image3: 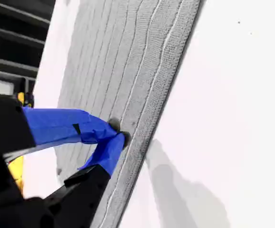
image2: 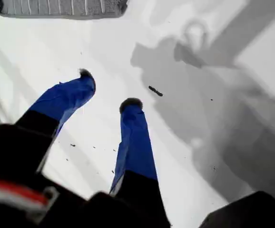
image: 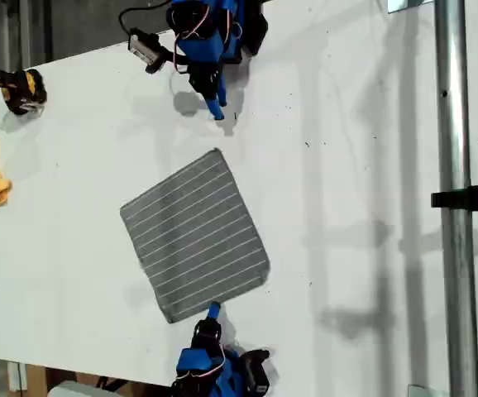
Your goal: Grasp corners of a towel and fold twice.
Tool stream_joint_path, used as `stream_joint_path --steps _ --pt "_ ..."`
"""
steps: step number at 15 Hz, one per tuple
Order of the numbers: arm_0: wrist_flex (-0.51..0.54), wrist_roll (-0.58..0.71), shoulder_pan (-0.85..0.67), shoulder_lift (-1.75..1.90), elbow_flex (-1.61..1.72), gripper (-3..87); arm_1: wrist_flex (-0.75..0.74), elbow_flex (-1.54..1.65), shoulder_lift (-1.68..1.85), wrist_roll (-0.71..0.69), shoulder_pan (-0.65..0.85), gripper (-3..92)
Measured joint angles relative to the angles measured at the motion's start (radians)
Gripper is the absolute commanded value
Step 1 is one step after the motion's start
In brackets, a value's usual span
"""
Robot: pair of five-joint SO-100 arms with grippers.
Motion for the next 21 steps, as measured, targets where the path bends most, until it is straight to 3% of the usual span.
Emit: stream_joint_path --steps 1,2,4,5,14,21 --pt "0.0 -0.009 0.0 0.0 0.0 -2.6 0.0 0.0 0.0 0.005 0.0 -0.2" --pt "0.0 -0.129 0.0 0.0 0.0 -2.6 0.0 0.0 0.0 0.008 0.0 -0.2" --pt "0.0 -0.503 -0.005 0.0 0.0 -2.6 0.0 0.0 0.0 0.008 0.0 -0.2" --pt "0.0 -0.555 -0.008 0.0 0.0 -2.6 0.0 0.0 0.0 0.008 0.0 -0.2" --pt "0.002 -0.589 -0.006 0.0 0.0 -2.6 0.011 -0.219 -0.123 -0.02 -0.014 -0.2" --pt "0.002 -0.589 -0.006 0.0 0.0 -2.6 -0.049 -0.706 -0.749 -0.4 0.025 -0.2"
